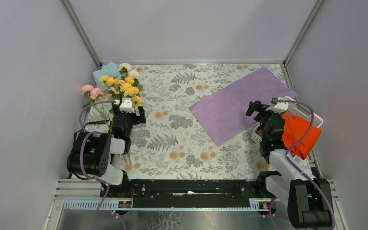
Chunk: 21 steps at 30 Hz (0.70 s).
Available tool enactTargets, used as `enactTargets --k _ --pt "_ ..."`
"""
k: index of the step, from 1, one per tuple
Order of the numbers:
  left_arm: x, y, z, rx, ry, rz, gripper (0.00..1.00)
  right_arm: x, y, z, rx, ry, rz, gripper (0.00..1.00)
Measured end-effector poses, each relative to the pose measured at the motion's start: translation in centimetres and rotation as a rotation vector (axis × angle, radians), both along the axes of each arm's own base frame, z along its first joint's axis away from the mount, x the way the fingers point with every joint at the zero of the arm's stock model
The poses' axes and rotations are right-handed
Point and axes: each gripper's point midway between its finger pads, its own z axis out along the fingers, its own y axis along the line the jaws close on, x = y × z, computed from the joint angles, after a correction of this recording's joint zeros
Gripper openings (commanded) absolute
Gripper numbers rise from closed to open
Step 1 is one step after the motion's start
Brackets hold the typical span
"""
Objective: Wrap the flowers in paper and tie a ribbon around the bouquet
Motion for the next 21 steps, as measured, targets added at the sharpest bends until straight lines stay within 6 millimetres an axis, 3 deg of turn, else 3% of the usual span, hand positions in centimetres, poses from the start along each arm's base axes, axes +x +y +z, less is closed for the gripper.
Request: enactTargets --k 3,5,7,8,11,13,15,17,20,21 --pt "0.8 0.2 0.1 -0.008 0.034 0.002 0.99 1.6 2.7 3.0 0.016 -0.026 0.151 0.92" --pt "3.2 0.3 1.6 -0.016 0.085 -0.003 0.99 3.0 4.7 5.7 0.021 -0.041 0.261 0.88" --pt "6.6 0.6 5.8 -0.022 0.083 -0.019 0.99 4.7 7.2 8.6 0.02 -0.042 0.369 0.85" --pt "8.2 0.6 8.8 -0.019 0.07 -0.035 0.99 5.5 8.8 9.9 0.009 -0.034 0.421 0.83" --pt "10.3 0.1 16.5 -0.004 0.033 -0.111 0.99 7.2 15.3 11.1 -0.057 0.039 0.563 0.77" --pt "10.0 -0.9 20.5 0.005 0.031 -0.174 0.99 7.7 20.7 9.8 -0.12 0.131 0.667 0.75" --pt "8.9 -1.6 21.7 0.005 0.062 -0.218 0.99 7.7 24.9 7.0 -0.186 0.242 0.733 0.76" --pt "7.3 -2.2 21.1 -0.003 0.126 -0.252 0.99 7.2 28.5 2.9 -0.28 0.381 0.784 0.77" --pt "4.7 -2.6 18.0 -0.012 0.262 -0.278 0.99 5.8 31.5 -3.2 -0.417 0.556 0.82 0.78" --pt "3.1 -2.6 16.0 -0.014 0.338 -0.286 0.99 4.9 32.2 -5.4 -0.469 0.617 0.832 0.78"
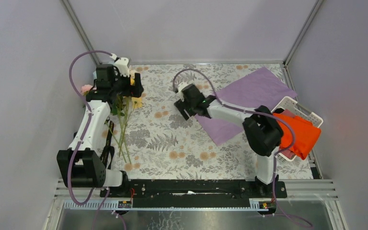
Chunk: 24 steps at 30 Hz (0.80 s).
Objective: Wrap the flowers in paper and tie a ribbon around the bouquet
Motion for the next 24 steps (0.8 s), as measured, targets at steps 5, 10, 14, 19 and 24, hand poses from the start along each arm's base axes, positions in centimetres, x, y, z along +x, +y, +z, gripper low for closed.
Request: enactTargets --k 5,10,14,19,24 --pt "-3.2 0.0 -3.3 0.024 0.116 -0.023 0.99 -3.2 1.2 -6.2 -0.229 0.088 0.057 0.68" --pt "-4.5 0.0 -3.8 0.035 0.143 -0.032 0.99 -1.1 1.2 -6.7 -0.334 0.016 0.006 0.6" --pt "-4.6 -0.1 -3.9 0.032 0.145 -0.037 0.99 0.3 0.0 -6.5 -0.4 -0.045 -0.04 0.55" --pt "-4.6 -0.2 -4.0 0.028 0.151 -0.042 0.99 1.5 -0.5 -6.9 -0.463 -0.093 -0.055 0.5" --pt "-4.6 -0.2 -4.6 0.026 0.166 -0.044 0.99 2.7 -0.5 -7.0 -0.502 -0.14 -0.072 0.45"
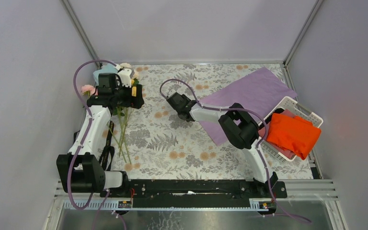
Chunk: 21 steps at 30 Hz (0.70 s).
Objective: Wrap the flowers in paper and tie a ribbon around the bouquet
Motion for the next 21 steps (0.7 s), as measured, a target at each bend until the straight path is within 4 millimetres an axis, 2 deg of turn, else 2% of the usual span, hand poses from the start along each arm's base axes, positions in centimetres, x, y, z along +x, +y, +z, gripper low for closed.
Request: enactTargets --k 7,21 --pt "-0.1 -0.1 -0.3 -0.004 0.008 -0.005 0.99 0.5 -0.7 0.0 -0.054 -0.03 -0.005 0.4" --pt "-0.2 -0.6 -0.6 -0.023 0.019 -0.026 0.99 1.8 -1.5 1.4 -0.118 -0.108 -0.017 0.37"
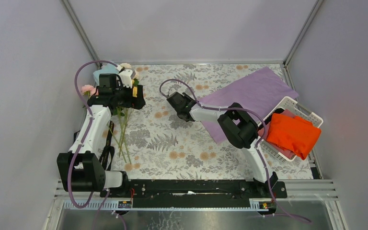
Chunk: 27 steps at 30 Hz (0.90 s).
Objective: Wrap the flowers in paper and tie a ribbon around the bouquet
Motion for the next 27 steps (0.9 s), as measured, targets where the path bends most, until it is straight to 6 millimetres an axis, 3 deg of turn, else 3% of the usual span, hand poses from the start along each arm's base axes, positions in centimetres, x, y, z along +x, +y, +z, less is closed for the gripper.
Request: enactTargets --k 4,7,14,18,20,22,25,27 --pt "-0.1 -0.2 0.0 -0.008 0.001 -0.01 0.99 0.3 -0.5 -0.5 -0.018 -0.006 -0.015 0.26" --pt "-0.1 -0.3 0.0 -0.012 0.001 -0.016 0.99 0.4 -1.0 -1.3 -0.034 0.005 -0.022 0.0" --pt "-0.2 -0.5 0.1 -0.028 0.001 -0.028 0.98 0.4 -1.0 -1.0 -0.016 0.034 -0.03 0.0" --pt "0.3 0.6 0.9 -0.054 0.009 0.006 0.98 0.5 3.4 1.5 0.13 0.082 0.052 0.0" --pt "1.2 2.2 1.9 -0.061 -0.008 0.059 0.98 0.1 7.2 4.2 0.256 0.099 0.132 0.0" --pt "1.7 3.9 2.8 -0.061 -0.029 0.109 0.98 -1.1 12.1 8.8 0.429 0.113 0.255 0.0" --pt "2.1 6.2 4.0 -0.052 -0.058 0.177 0.98 -4.8 18.7 18.8 0.731 0.112 0.494 0.0" --pt "2.1 7.5 4.7 -0.04 -0.075 0.218 0.98 -8.2 20.3 26.5 0.901 0.078 0.652 0.0"
